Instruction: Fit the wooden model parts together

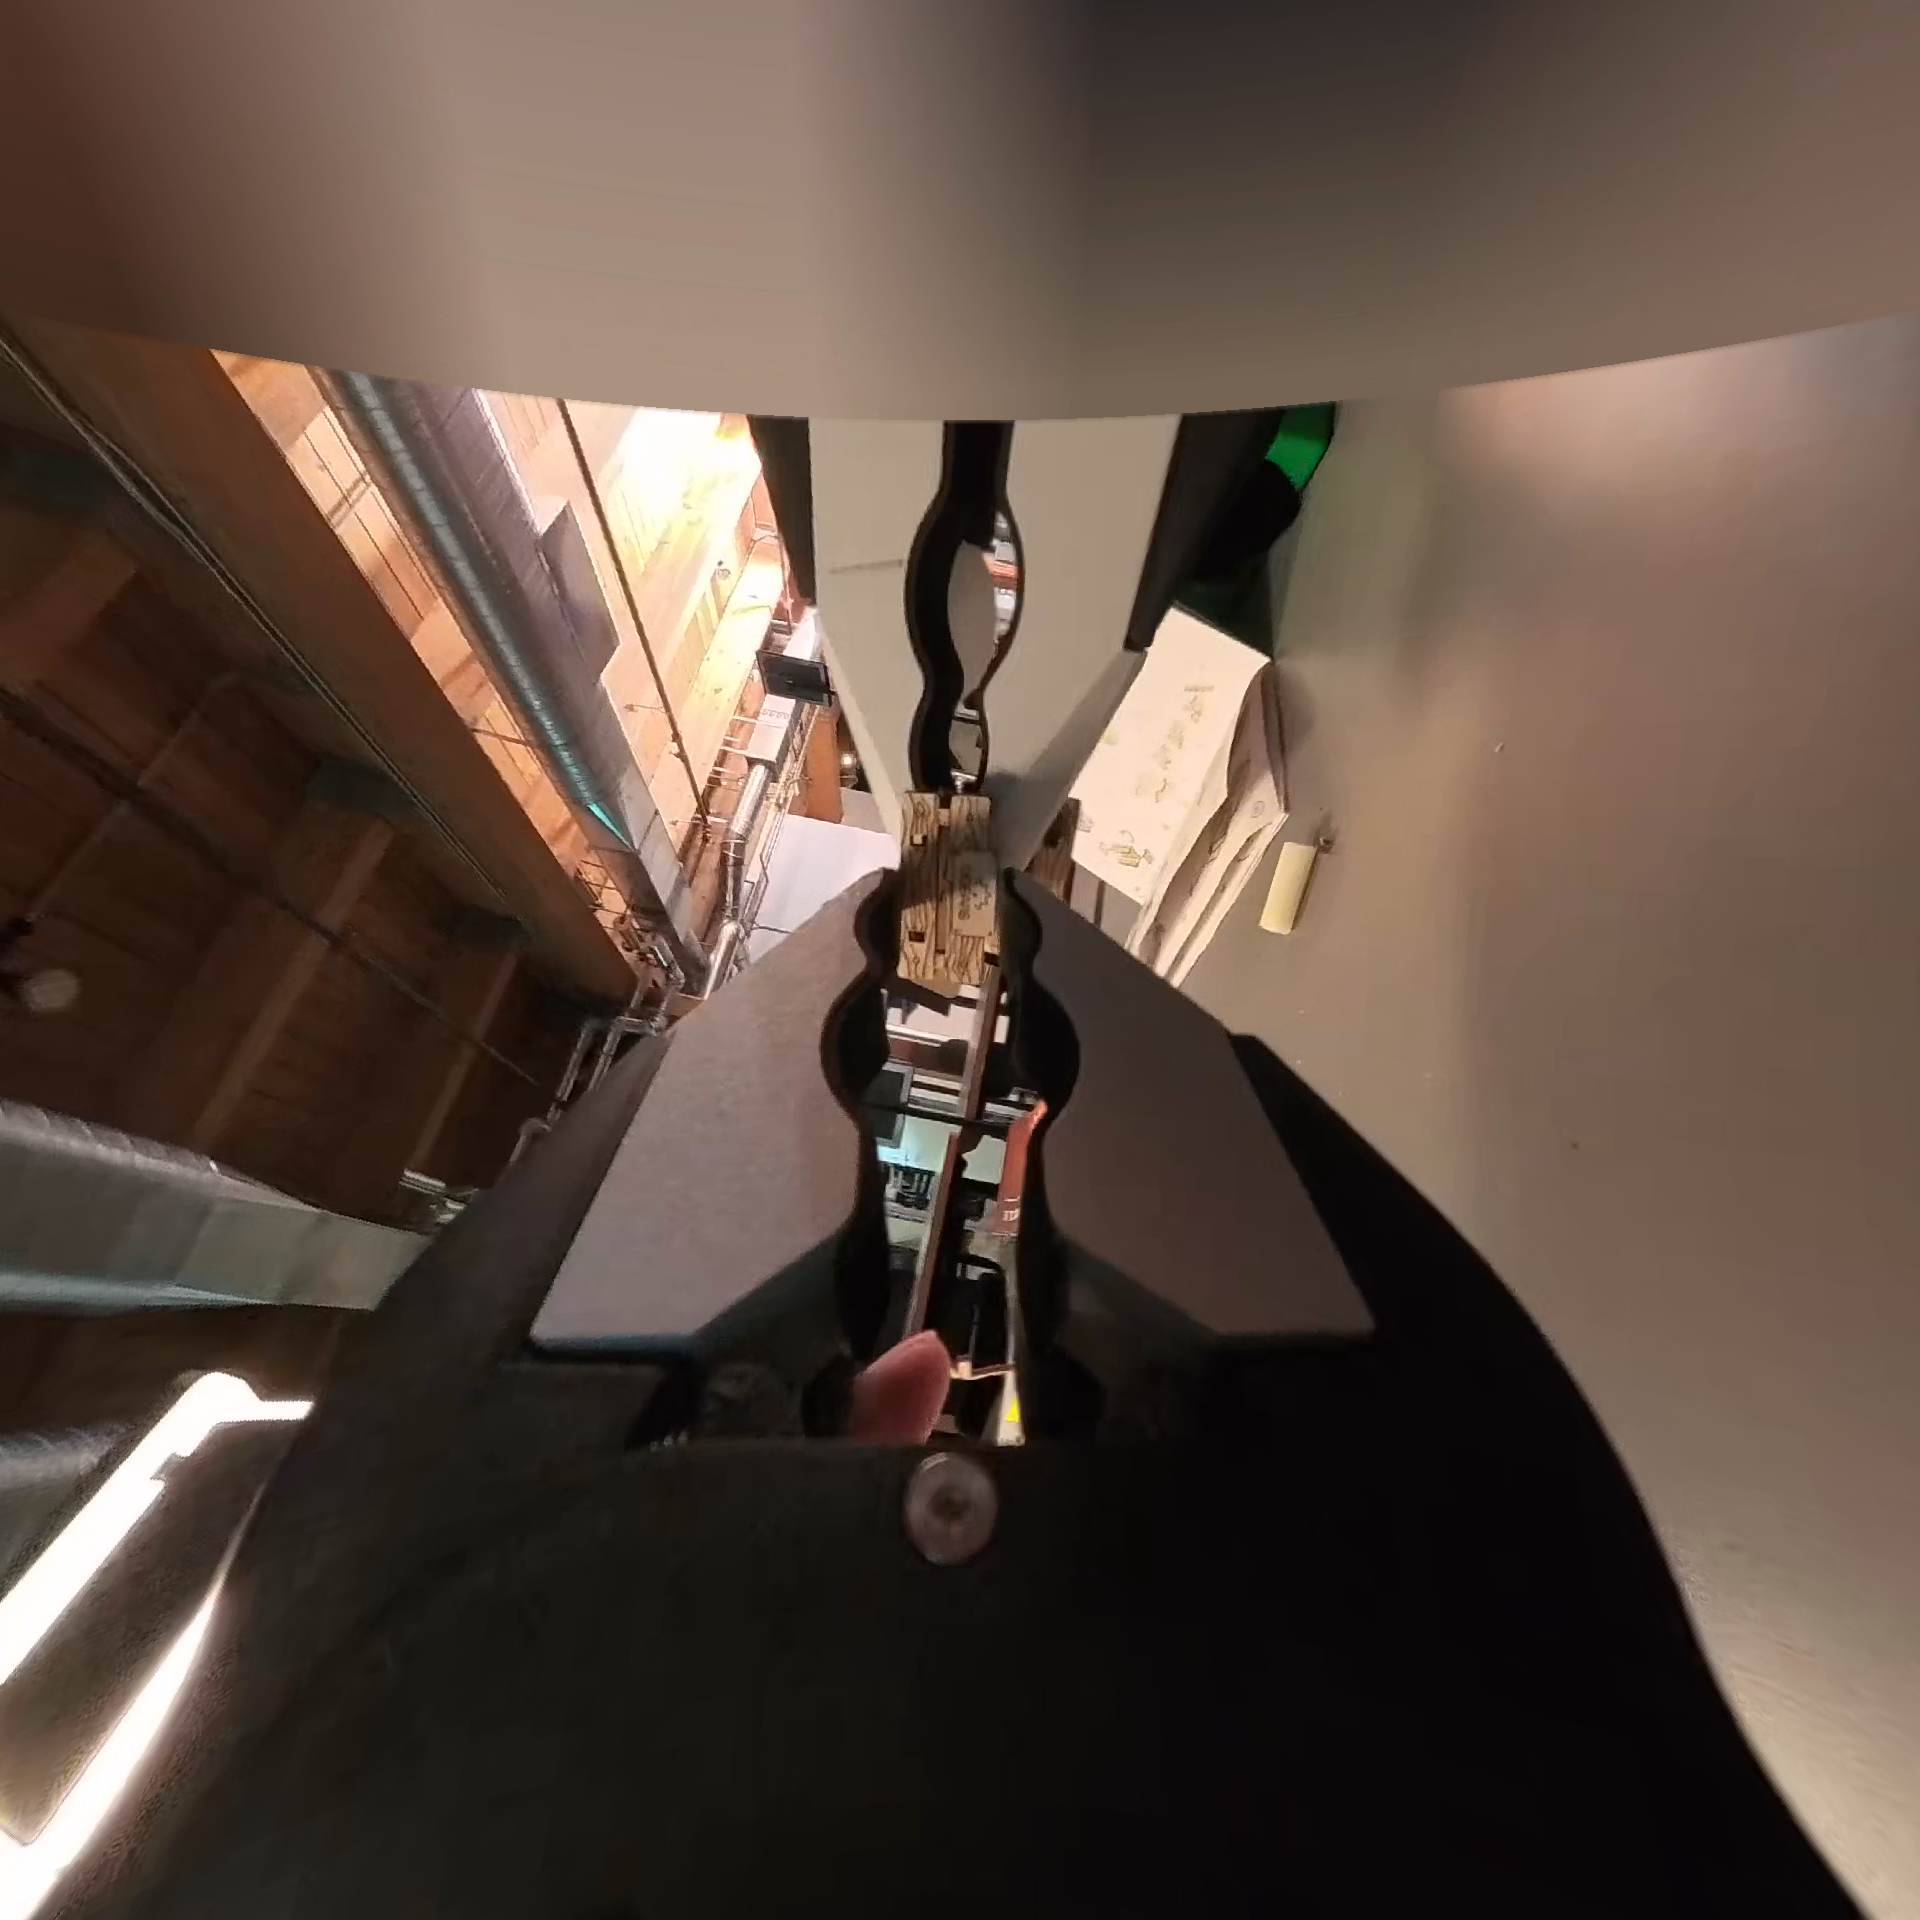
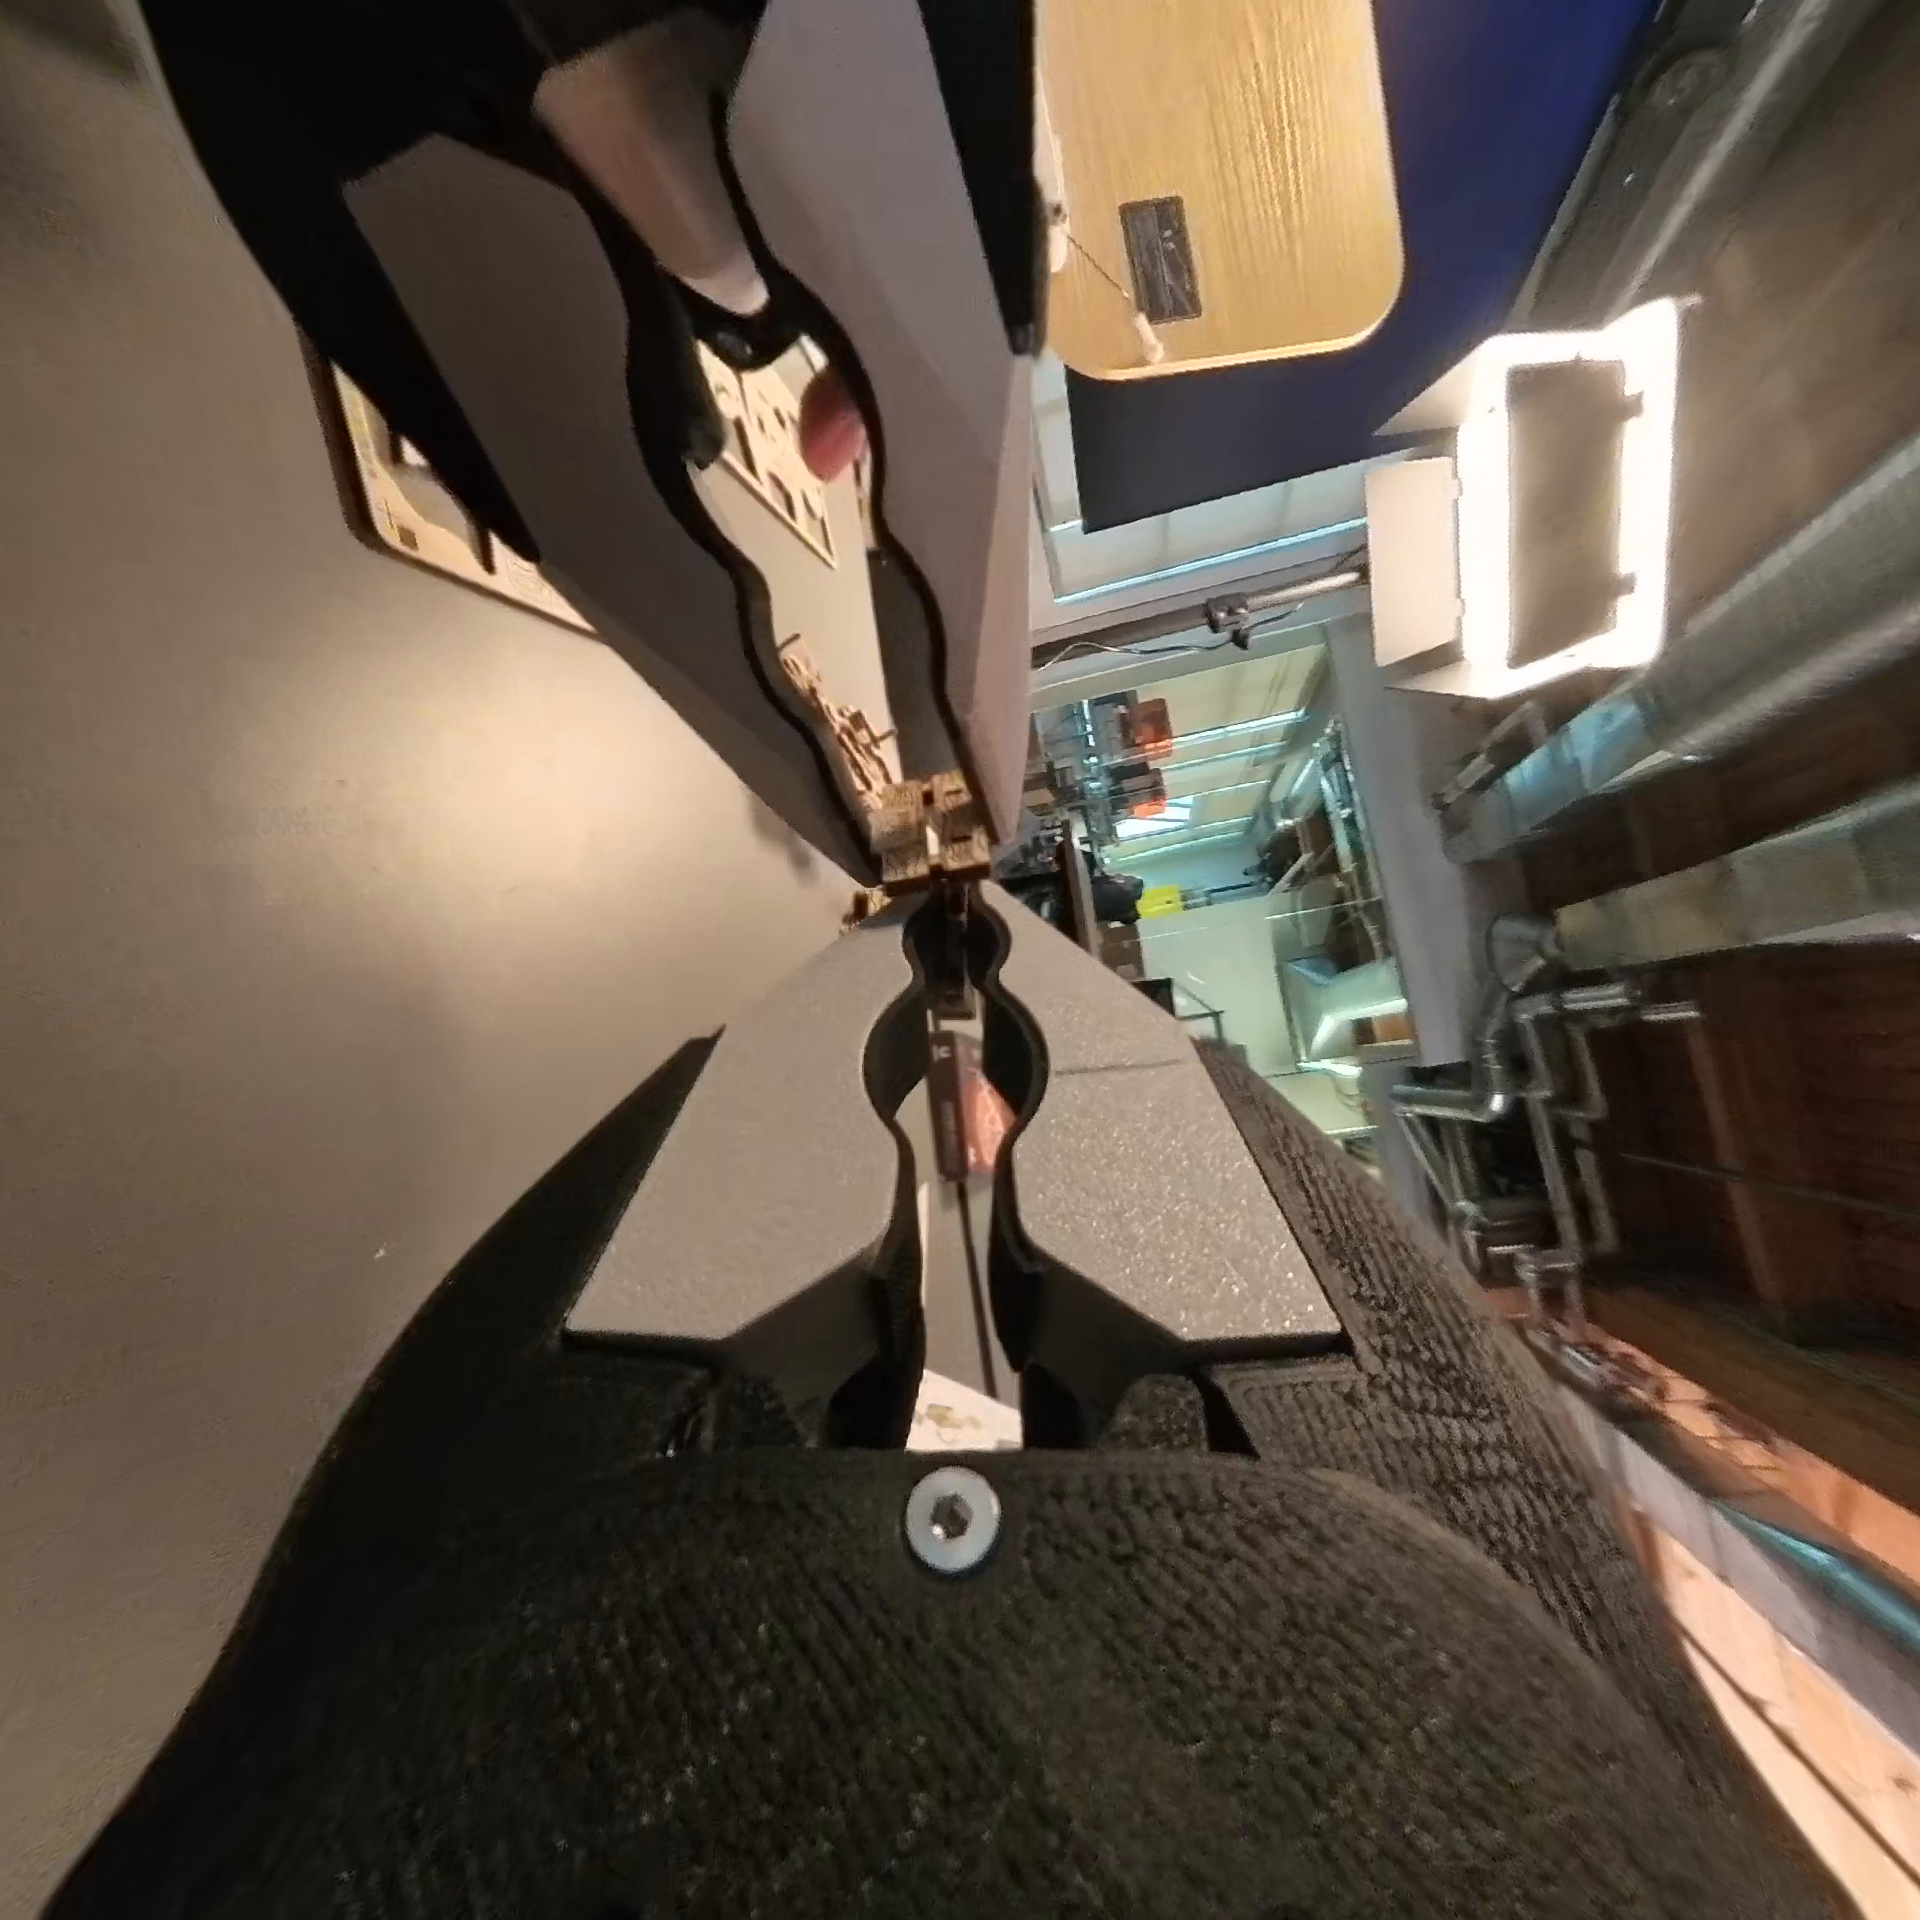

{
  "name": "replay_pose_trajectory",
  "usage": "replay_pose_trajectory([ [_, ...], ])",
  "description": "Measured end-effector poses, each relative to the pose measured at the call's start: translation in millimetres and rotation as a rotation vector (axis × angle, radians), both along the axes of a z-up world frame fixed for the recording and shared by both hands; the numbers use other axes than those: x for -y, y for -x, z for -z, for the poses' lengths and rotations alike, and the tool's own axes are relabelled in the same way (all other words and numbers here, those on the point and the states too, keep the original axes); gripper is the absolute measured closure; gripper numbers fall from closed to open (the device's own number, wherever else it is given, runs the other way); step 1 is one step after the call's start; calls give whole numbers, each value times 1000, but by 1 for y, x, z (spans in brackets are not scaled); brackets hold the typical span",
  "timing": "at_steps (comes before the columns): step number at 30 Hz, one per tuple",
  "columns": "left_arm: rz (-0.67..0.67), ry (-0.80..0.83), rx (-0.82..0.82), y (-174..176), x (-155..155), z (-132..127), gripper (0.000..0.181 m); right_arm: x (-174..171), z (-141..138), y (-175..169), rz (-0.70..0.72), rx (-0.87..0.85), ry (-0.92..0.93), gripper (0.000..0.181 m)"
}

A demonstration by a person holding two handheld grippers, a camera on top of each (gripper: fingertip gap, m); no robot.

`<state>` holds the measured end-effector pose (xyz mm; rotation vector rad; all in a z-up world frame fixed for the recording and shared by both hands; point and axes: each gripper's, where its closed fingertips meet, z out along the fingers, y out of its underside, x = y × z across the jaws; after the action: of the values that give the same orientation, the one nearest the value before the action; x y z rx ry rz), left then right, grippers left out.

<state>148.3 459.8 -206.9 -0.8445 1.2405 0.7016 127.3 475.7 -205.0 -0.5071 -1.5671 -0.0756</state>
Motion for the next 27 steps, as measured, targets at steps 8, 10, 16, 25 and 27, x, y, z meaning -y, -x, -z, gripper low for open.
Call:
replay_pose_trajectory([
  [8, -23, -14, -80, 1, 0, 6, 164, 0, 6, 2, -9, 12, 30, 181],
  [10, -31, 0, -82, 3, -2, 10, 164, -2, 11, 3, -12, 24, 53, 181],
  [16, -132, 185, -4, 14, -20, 30, 164, -20, 37, 7, -16, 96, 260, 181],
  [25, -278, 1290, 500, 39, -31, 84, 165, -72, 30, -1, 56, -81, 525, 181],
  [27, -342, 1467, 468, 43, -28, 90, 164, -73, 27, -2, 47, -108, 536, 181],
])
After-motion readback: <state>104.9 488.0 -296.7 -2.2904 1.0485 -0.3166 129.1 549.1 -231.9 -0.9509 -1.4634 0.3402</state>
